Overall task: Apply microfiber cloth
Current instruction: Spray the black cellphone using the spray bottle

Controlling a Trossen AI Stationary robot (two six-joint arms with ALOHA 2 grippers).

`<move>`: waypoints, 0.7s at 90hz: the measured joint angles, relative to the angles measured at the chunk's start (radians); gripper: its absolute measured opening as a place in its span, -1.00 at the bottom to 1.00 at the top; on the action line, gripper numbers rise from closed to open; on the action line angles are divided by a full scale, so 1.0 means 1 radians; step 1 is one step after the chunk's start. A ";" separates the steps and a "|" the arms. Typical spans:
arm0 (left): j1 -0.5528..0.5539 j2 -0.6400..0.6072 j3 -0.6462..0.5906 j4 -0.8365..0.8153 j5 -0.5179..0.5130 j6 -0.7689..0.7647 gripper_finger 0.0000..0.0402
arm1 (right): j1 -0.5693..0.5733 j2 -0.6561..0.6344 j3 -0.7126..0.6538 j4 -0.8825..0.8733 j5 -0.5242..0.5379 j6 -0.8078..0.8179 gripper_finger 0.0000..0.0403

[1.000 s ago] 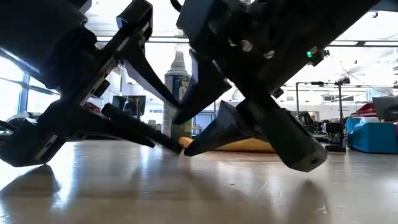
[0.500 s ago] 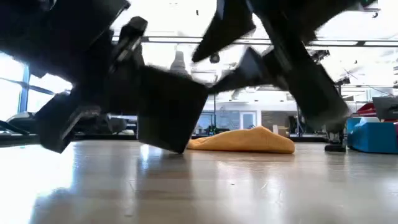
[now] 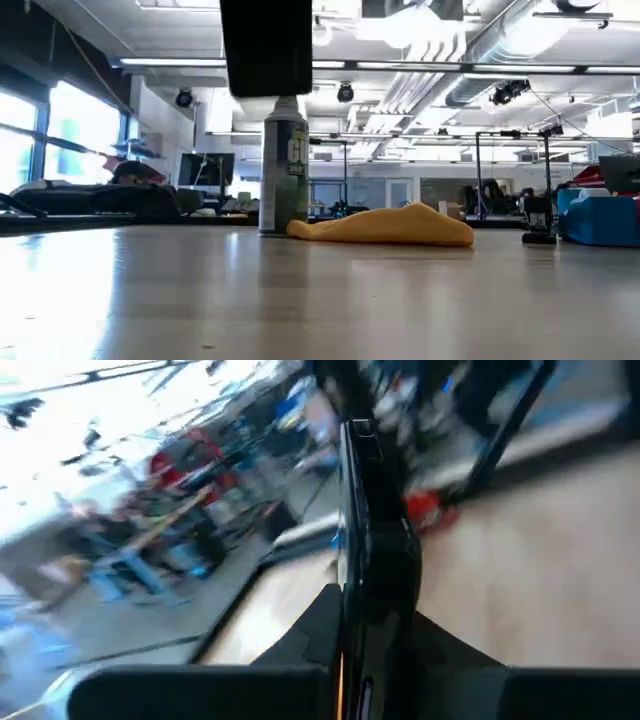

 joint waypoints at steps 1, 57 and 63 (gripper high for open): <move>0.000 -0.009 0.000 -0.002 0.005 -0.008 -0.92 | -0.005 -0.007 0.000 0.004 -0.020 0.011 -0.22; -0.023 -0.185 0.000 0.099 0.232 -0.216 -0.92 | -0.131 0.084 -0.003 0.176 -0.342 0.190 -0.22; -0.023 -0.184 0.000 0.112 0.232 -0.190 -0.92 | -0.135 0.099 -0.003 0.180 -0.351 0.225 -0.22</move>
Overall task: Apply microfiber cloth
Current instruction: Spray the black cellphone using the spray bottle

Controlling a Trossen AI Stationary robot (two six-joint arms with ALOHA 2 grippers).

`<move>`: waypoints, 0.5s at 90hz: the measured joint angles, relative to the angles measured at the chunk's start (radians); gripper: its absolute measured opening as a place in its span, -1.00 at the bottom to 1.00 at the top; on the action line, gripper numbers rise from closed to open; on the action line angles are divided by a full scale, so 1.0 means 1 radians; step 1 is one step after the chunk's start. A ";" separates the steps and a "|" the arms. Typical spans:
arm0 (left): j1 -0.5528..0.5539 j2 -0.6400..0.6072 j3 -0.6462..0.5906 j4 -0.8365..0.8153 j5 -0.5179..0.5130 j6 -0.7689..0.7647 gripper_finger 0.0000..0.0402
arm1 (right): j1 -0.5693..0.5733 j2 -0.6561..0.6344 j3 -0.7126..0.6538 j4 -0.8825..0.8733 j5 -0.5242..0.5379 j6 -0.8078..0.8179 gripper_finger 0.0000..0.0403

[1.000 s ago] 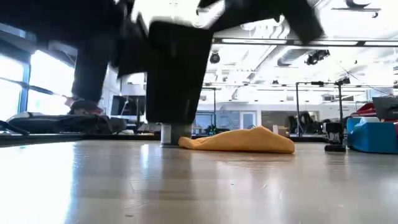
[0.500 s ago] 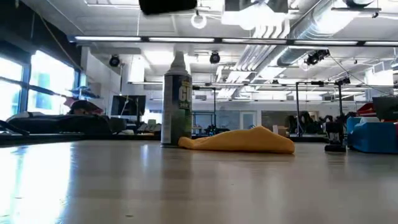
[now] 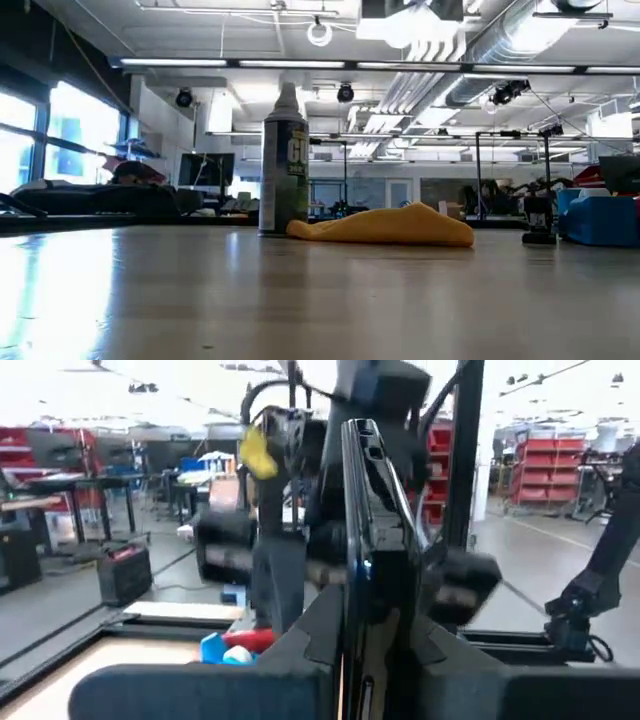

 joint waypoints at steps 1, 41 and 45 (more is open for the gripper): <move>0.000 0.000 0.000 0.003 0.000 0.006 -0.92 | 0.000 0.002 0.000 0.000 -0.001 0.005 -0.22; 0.000 0.000 0.000 0.015 0.012 0.044 -0.92 | -0.008 0.017 0.000 0.017 -0.031 0.070 -0.94; 0.001 0.000 0.000 0.017 0.025 0.047 -0.92 | -0.008 0.017 0.000 0.016 -0.033 0.073 -0.94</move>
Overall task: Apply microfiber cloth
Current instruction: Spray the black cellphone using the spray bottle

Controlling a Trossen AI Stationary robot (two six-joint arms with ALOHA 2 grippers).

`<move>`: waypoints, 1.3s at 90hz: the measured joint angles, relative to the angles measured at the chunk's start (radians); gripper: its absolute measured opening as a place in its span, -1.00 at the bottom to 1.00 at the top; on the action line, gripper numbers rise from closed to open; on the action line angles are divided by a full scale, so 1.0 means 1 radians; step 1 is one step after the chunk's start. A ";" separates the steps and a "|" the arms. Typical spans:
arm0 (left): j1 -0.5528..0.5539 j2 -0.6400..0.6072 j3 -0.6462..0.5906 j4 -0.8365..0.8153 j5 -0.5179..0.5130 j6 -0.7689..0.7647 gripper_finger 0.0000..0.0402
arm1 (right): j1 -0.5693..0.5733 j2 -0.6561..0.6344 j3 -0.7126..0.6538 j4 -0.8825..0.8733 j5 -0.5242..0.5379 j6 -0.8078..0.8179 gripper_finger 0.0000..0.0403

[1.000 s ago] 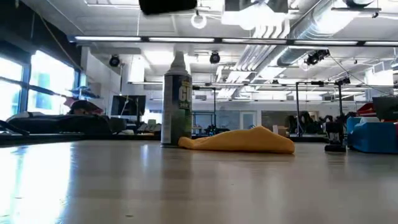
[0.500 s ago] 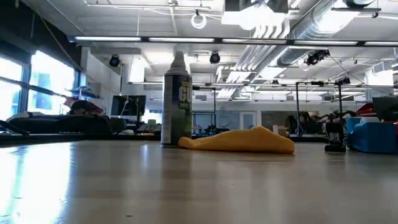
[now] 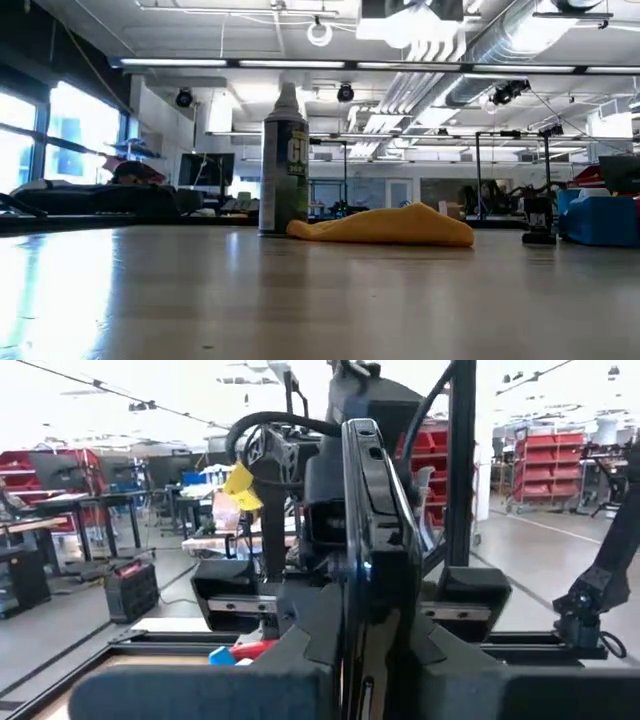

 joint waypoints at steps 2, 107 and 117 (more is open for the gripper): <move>0.000 0.000 0.000 0.003 0.007 0.006 -0.92 | 0.000 0.000 0.000 -0.001 0.001 0.001 -0.94; 0.002 0.000 0.001 0.341 0.174 0.148 -0.70 | -0.006 0.000 -0.001 0.179 0.000 -0.113 -1.00; 0.009 0.000 0.001 0.338 0.175 0.151 -0.70 | -0.006 0.000 -0.001 0.186 0.001 -0.117 -1.00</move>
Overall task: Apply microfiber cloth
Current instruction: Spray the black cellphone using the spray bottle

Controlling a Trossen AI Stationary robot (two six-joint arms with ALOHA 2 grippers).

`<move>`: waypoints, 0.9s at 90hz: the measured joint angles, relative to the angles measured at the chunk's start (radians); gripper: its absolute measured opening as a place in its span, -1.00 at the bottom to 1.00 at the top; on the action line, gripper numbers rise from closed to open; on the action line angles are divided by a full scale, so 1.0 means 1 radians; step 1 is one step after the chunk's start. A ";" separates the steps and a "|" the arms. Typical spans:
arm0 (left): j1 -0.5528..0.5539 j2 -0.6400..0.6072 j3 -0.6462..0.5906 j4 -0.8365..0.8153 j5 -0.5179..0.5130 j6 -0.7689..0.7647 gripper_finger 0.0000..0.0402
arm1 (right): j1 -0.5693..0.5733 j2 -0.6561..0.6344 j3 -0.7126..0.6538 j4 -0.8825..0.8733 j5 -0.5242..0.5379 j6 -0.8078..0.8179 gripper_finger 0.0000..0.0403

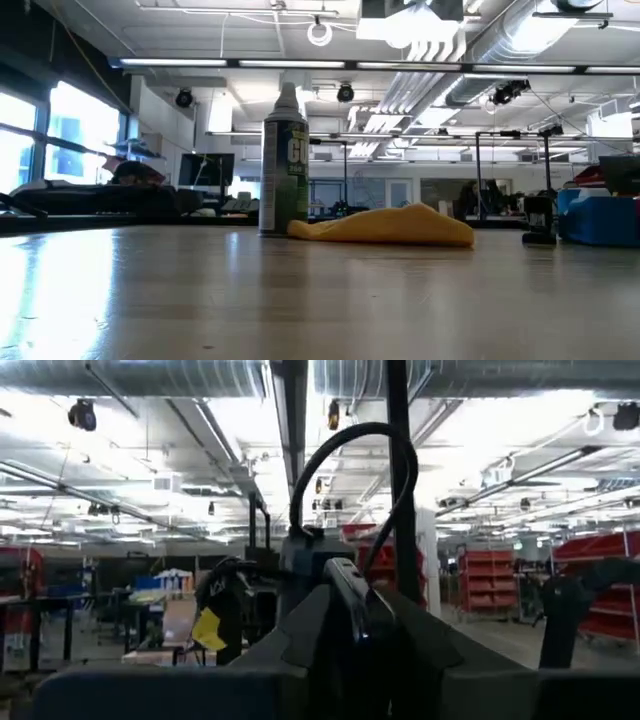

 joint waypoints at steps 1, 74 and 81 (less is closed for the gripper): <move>0.001 0.000 0.000 0.000 0.000 0.000 -0.70 | 0.000 0.000 0.000 0.000 0.000 0.000 -1.00; 0.004 0.000 0.000 -0.003 -0.083 0.002 -0.92 | -0.002 -0.001 0.000 -0.026 0.035 -0.002 -0.82; -0.014 0.000 0.000 0.002 -0.121 0.028 -0.92 | -0.002 -0.012 0.000 -0.051 0.071 -0.008 -0.71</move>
